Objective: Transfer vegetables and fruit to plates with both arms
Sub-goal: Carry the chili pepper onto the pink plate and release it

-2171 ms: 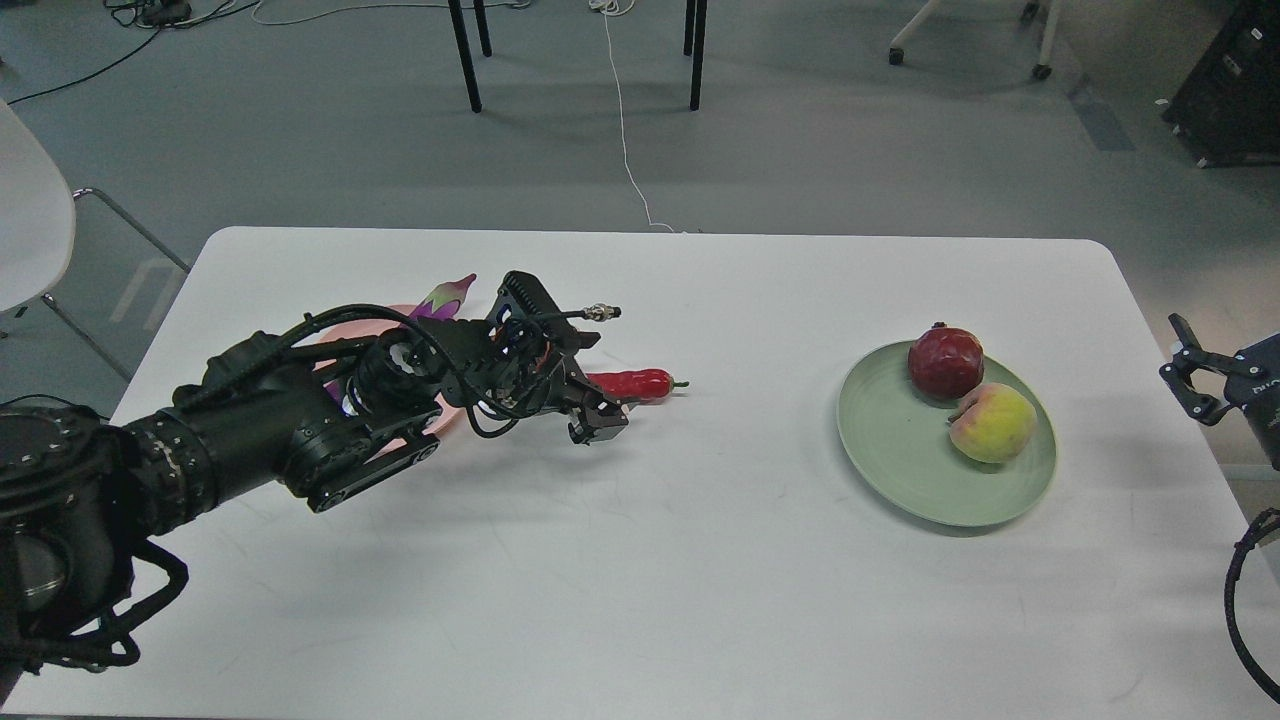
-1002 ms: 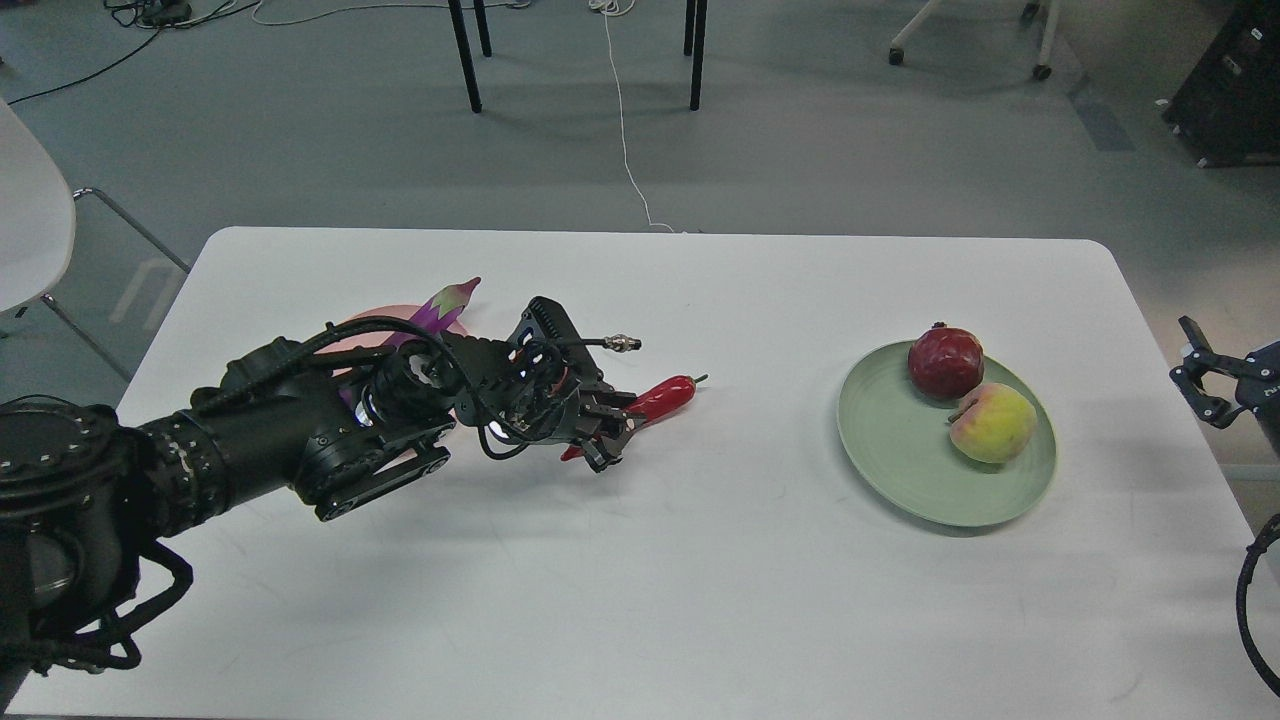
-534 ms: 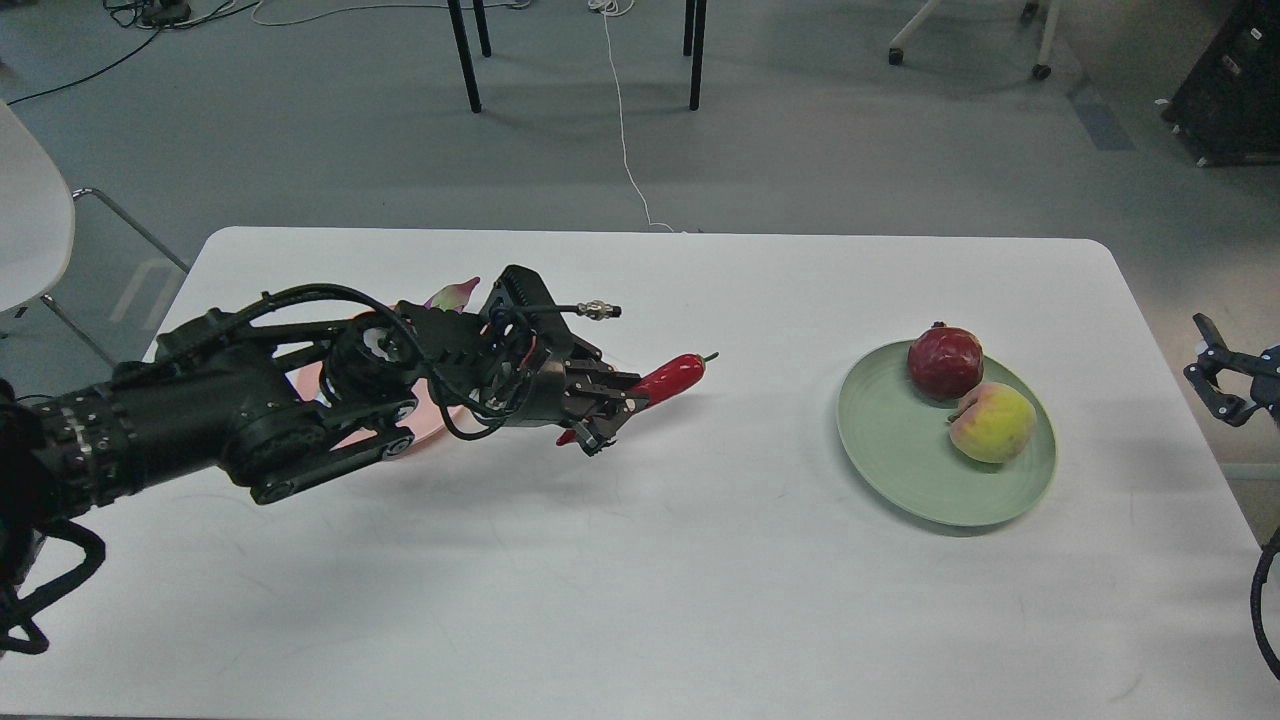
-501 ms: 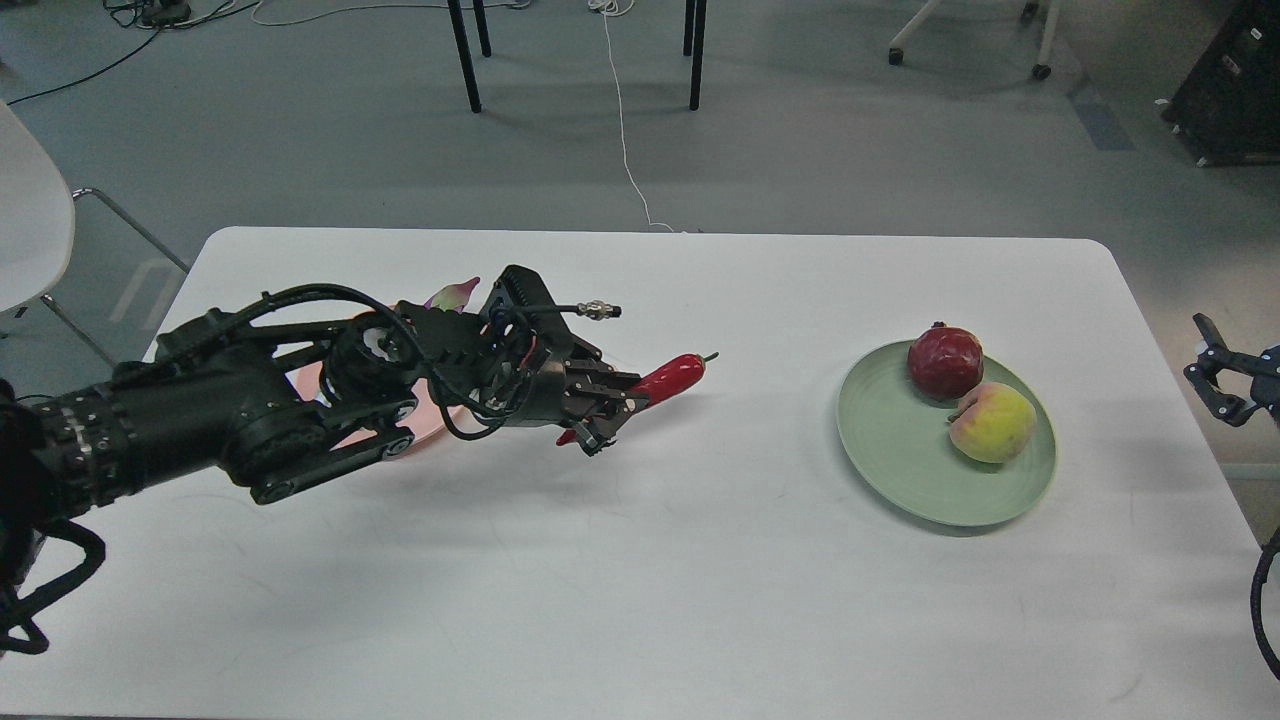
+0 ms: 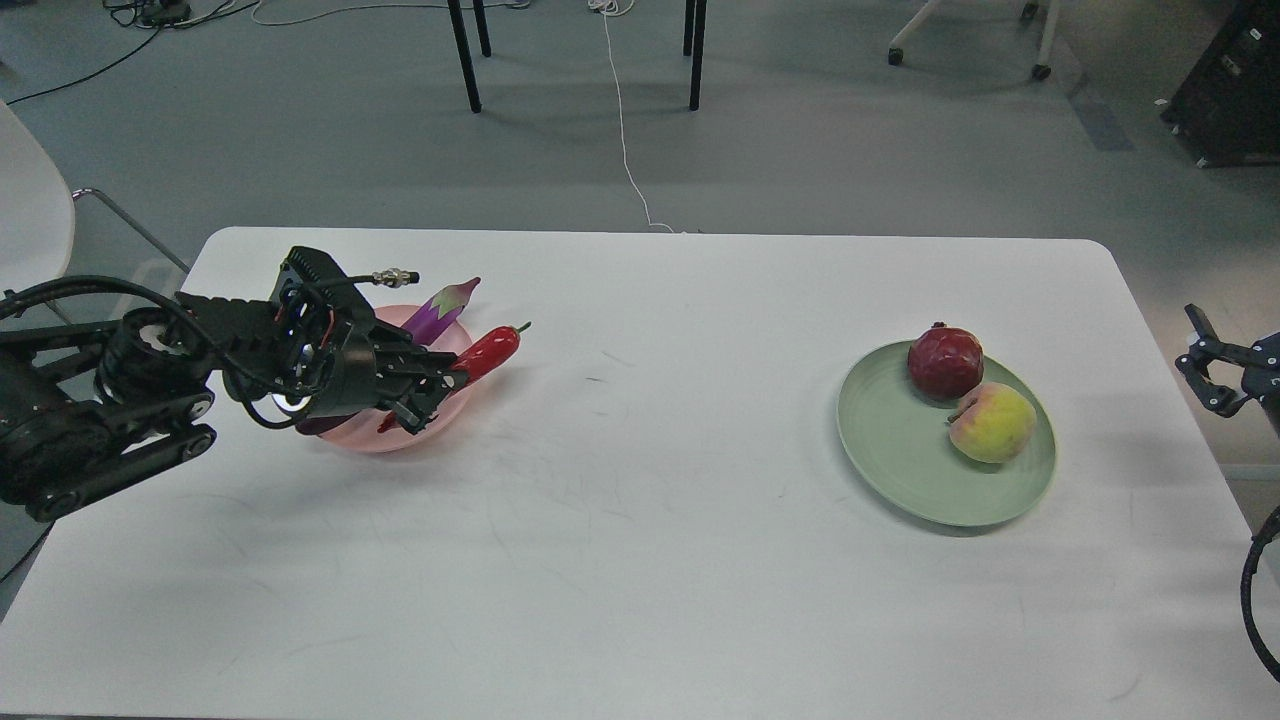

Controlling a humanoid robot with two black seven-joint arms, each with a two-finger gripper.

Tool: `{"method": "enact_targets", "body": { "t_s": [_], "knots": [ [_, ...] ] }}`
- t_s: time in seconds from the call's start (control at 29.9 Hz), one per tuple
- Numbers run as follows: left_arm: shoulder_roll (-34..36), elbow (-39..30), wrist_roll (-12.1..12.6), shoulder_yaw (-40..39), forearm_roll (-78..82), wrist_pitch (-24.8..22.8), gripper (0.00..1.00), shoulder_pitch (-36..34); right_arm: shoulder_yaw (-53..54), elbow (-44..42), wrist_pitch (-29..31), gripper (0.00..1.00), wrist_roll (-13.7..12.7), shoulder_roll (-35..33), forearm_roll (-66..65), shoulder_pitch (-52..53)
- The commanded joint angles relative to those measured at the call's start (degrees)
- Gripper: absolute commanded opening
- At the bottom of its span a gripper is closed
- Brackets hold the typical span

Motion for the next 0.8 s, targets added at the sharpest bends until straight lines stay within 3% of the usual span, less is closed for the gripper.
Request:
{"method": "enact_targets", "body": {
  "t_s": [0.0, 0.13, 0.17, 0.23, 0.27, 0.57, 0.67, 0.77],
  "knots": [
    [-1.4, 3.3, -0.2, 0.0, 0.0, 0.1, 0.2, 0.9, 0.0, -0.1, 0.0, 0.99, 0.0, -0.4, 0.0, 0.0],
    [-1.5, 3.4, -0.2, 0.0, 0.0, 0.1, 0.22, 0.8, 0.0, -0.2, 0.0, 0.99, 0.0, -0.4, 0.0, -0.1],
    [-1.6, 3.4, -0.1, -0.1, -0.2, 0.1, 0.32, 0.9, 0.0, -0.1, 0.0, 0.99, 0.0, -0.4, 0.0, -0.1],
    [-1.9, 3.5, 0.0, -0.3, -0.3, 0.4, 0.66, 0.9, -0.1, 0.1, 0.0, 0.99, 0.0, -0.3, 0.0, -0.1],
    [-2.1, 3.5, -0.1, -0.5, -0.3, 0.4, 0.75, 0.9, 0.0, 0.1, 0.0, 0.99, 0.0, -0.3, 0.0, -0.1],
    [-2.2, 3.0, -0.6, -2.0, -1.5, 0.4, 0.85, 0.4, 0.0, -0.1, 0.0, 0.99, 0.0, -0.4, 0.0, -0.2],
    [-1.2, 2.8, -1.0, -9.6, -9.3, 0.3, 0.98, 0.4, 0.0, -0.2, 0.0, 0.99, 0.0, -0.4, -0.1, 0.0],
    [-0.8, 2.6, -1.1, -19.4, -25.1, -0.3, 0.98, 0.8, -0.1, -0.4, 0.0, 0.99, 0.0, -0.4, -0.3, 0.8]
  ]
}}
